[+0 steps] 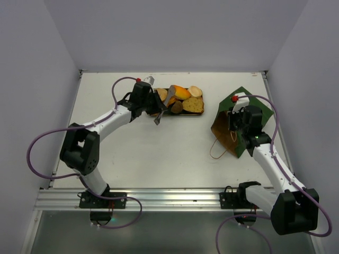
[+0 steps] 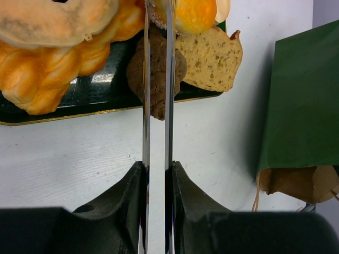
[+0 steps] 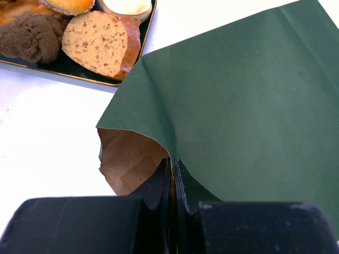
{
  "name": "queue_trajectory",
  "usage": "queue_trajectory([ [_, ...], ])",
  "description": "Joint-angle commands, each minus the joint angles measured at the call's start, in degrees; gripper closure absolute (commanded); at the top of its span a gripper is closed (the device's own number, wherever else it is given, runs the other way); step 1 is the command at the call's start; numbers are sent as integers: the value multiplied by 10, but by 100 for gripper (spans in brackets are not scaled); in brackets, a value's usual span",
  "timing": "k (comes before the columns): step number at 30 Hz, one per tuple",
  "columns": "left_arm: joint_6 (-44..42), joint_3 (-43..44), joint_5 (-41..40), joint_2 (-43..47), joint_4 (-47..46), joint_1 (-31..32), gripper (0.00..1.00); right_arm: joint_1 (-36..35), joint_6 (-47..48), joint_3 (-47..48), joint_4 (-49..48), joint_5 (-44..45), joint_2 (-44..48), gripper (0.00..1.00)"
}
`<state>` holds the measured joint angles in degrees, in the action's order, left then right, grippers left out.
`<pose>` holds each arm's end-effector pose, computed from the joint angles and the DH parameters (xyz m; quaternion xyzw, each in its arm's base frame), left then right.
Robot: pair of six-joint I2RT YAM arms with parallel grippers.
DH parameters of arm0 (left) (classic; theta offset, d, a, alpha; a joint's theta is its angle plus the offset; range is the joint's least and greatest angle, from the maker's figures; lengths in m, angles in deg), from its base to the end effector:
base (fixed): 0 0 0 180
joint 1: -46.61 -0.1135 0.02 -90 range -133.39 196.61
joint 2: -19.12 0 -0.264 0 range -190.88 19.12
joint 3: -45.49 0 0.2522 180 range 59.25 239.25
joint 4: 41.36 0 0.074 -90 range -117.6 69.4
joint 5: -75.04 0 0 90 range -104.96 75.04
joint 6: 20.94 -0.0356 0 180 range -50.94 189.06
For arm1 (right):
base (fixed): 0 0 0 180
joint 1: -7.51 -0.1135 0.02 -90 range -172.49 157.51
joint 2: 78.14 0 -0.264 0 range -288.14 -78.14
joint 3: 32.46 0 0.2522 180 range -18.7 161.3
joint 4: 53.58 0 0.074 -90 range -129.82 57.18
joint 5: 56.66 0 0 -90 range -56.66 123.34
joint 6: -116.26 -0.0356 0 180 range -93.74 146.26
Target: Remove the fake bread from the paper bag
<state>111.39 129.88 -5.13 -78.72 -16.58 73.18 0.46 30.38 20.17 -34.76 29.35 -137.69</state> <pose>0.3434 -0.1785 0.2489 -0.0858 0.8930 -0.3096 0.3151 0.2331 0.0313 0.2631 -0.1008 0.8405 0.0431 0.5306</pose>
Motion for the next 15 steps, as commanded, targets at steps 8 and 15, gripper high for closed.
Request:
queue_trajectory([
  [8,-16,32,34,5,-7,-20,75,4,6,3,-25,-1,14,97],
  [15,-23,36,69,1,-9,-33,75,4,6,3,-24,-1,15,97],
])
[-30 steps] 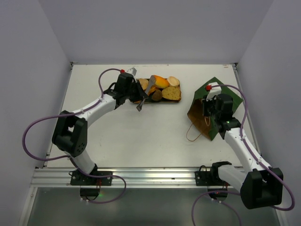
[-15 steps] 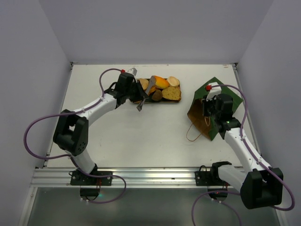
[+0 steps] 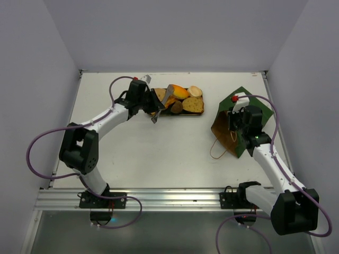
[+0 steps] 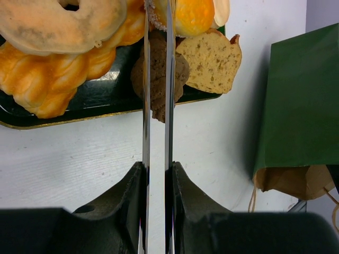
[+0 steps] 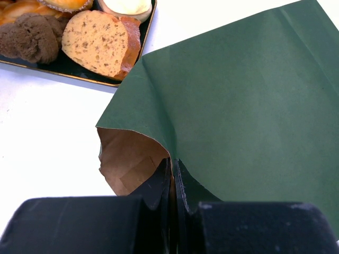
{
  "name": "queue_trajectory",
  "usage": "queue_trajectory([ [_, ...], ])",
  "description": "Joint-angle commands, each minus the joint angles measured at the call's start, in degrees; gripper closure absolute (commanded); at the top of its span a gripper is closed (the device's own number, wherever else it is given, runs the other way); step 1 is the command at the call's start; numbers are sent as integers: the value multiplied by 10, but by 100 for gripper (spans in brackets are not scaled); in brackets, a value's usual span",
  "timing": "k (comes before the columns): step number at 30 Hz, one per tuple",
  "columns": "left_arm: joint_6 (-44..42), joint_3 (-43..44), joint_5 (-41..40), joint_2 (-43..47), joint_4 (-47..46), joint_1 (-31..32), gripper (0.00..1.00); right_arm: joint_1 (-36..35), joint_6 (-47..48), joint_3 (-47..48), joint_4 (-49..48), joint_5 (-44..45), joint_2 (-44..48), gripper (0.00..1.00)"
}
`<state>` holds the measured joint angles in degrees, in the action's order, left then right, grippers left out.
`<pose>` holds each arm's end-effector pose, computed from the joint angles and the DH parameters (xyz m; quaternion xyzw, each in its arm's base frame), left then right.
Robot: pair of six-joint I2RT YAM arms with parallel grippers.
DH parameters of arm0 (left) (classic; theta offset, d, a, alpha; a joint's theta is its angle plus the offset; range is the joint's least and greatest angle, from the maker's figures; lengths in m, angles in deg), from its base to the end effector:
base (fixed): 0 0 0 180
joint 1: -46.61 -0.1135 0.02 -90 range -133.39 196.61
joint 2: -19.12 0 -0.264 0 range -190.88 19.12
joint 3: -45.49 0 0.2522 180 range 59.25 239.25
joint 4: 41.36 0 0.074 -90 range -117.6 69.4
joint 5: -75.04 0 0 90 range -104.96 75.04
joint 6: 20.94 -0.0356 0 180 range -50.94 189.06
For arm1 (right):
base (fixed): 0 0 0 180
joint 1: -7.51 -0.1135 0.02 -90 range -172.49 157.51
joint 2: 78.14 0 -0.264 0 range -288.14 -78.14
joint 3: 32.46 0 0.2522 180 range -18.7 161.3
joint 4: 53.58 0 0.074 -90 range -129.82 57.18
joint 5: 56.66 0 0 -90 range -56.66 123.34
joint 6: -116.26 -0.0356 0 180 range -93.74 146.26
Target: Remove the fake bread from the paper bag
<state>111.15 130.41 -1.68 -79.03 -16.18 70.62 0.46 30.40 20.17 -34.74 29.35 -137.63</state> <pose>0.3512 -0.1654 0.2496 -0.0908 0.8911 -0.3230 0.3055 0.2330 0.0313 0.2633 -0.1009 0.8403 0.0430 0.5309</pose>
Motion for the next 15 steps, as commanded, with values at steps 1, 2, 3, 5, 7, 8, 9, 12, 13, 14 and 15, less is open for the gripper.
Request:
queue_trajectory([
  [1,-22,31,39,2,-13,-8,75,4,6,3,-24,-1,14,97],
  [2,-22,31,41,2,-14,-9,75,4,6,3,-24,-2,14,98],
  [3,-22,31,43,1,-14,-10,74,4,6,3,-24,-2,15,98],
  [5,-22,31,50,-1,-15,-11,74,4,6,3,-24,-2,14,97],
  [7,-21,30,54,-1,-18,-12,74,5,6,3,-25,-1,14,97],
  [8,-20,30,57,0,-20,-12,74,4,6,3,-25,-1,13,98],
  [9,-18,29,61,-1,-25,-14,74,4,6,3,-25,-1,13,98],
  [12,-10,27,75,-1,-34,-18,74,4,6,3,-25,-2,13,98],
  [13,-9,26,82,0,-38,-19,74,4,6,3,-25,-2,13,98],
  [14,-6,25,84,0,-40,-19,74,4,6,3,-25,-2,13,98],
  [15,-2,22,86,2,-46,-22,75,4,7,3,-25,-2,14,98],
])
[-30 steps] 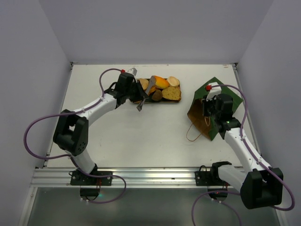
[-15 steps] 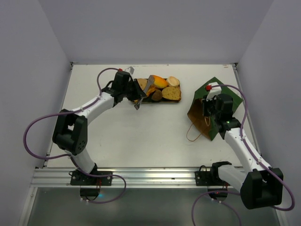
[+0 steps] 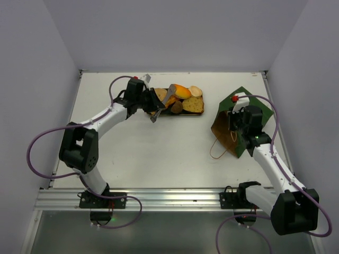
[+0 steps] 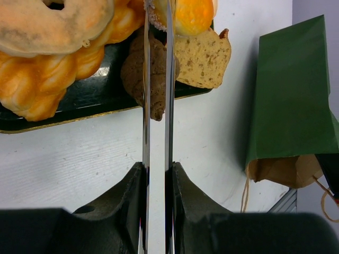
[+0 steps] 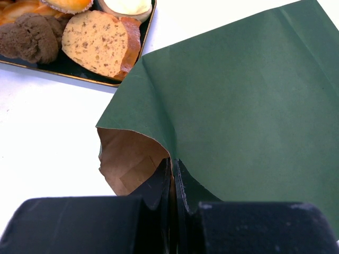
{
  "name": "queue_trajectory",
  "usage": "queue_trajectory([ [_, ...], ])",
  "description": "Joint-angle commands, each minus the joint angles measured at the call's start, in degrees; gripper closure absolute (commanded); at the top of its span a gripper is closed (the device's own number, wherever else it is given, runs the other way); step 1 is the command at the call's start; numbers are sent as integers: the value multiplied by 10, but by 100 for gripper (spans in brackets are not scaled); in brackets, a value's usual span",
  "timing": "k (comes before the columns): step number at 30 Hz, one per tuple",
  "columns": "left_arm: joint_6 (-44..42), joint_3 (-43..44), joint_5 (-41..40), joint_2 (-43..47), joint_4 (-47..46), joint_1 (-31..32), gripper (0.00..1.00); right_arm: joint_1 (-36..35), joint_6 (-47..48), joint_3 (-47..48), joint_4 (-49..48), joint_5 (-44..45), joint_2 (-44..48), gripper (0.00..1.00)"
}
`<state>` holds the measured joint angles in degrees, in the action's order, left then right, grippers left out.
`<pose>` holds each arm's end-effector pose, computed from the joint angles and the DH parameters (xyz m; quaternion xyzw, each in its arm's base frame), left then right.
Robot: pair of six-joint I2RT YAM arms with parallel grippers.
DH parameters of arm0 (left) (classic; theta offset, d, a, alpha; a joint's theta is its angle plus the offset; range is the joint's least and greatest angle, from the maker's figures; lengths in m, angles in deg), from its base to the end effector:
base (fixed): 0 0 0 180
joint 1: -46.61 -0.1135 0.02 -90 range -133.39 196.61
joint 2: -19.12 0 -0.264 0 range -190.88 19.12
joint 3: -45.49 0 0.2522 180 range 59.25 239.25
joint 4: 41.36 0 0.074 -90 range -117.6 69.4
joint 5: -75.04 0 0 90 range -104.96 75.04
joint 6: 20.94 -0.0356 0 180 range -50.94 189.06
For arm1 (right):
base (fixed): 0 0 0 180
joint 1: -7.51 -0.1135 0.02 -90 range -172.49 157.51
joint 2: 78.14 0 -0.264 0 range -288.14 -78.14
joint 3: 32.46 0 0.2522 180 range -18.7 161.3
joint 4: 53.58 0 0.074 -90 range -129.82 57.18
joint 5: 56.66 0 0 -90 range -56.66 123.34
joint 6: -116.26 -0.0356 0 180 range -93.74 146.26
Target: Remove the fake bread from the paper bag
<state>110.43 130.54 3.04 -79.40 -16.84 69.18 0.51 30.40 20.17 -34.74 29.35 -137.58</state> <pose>0.3553 -0.1596 0.2495 -0.0773 0.8870 -0.3486 0.2929 0.2329 0.0311 0.2635 -0.1006 0.8401 0.0427 0.5313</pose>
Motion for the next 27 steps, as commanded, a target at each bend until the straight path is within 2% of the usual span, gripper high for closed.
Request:
queue_trajectory([
  [1,8,19,43,8,-43,-9,74,3,7,3,-25,-2,13,98],
  [15,28,6,112,-4,-72,-17,73,3,6,3,-24,-3,14,98],
  [27,26,-1,110,-22,-70,-24,69,3,8,2,-24,-3,14,98],
])
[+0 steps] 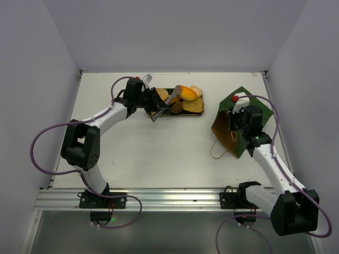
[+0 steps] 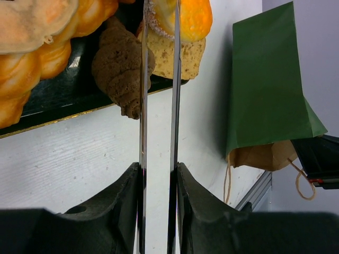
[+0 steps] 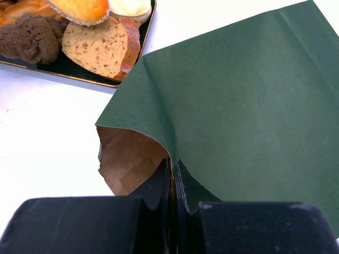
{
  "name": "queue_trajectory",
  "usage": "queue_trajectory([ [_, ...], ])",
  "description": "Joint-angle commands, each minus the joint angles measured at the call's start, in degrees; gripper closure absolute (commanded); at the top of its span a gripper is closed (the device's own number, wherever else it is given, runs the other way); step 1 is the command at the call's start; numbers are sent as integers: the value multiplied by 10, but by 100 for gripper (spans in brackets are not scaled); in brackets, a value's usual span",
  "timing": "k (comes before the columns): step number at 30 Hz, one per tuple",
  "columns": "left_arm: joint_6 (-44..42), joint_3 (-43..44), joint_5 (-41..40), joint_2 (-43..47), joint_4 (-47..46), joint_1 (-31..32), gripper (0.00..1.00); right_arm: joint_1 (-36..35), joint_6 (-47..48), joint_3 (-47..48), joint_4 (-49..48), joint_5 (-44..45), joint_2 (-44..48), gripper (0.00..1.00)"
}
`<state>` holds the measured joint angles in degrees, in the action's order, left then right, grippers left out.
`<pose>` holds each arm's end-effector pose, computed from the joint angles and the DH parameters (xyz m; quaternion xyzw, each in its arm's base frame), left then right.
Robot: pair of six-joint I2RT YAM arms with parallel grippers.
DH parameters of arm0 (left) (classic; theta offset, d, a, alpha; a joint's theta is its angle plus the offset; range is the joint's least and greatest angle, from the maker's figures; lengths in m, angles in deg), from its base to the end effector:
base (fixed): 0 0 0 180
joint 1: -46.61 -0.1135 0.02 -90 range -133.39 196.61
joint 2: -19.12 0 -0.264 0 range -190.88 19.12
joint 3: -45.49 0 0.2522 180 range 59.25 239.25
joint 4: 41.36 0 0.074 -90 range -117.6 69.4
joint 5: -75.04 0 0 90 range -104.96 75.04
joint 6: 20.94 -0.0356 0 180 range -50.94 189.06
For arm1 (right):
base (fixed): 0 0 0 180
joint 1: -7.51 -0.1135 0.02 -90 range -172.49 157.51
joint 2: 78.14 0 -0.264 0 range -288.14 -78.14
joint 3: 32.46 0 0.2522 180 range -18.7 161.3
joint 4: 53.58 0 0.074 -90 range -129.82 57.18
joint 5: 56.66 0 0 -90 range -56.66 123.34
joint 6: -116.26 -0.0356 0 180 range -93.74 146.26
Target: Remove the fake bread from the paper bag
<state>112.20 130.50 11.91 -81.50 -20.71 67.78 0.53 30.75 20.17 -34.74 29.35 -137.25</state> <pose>0.3642 -0.1583 0.2426 -0.0622 0.8717 -0.4094 0.2619 0.2320 0.0309 0.2648 -0.1029 0.8383 0.0410 0.5339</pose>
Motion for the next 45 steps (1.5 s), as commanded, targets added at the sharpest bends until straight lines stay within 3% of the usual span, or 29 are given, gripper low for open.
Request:
queue_trajectory([
  [1,8,-1,22,-3,-32,-12,68,3,4,2,-24,-3,11,98],
  [16,11,-20,16,-4,-36,-20,59,3,5,2,-24,-4,10,98],
  [45,2,-8,4,-5,-16,-29,54,3,5,3,-24,-5,10,98],
])
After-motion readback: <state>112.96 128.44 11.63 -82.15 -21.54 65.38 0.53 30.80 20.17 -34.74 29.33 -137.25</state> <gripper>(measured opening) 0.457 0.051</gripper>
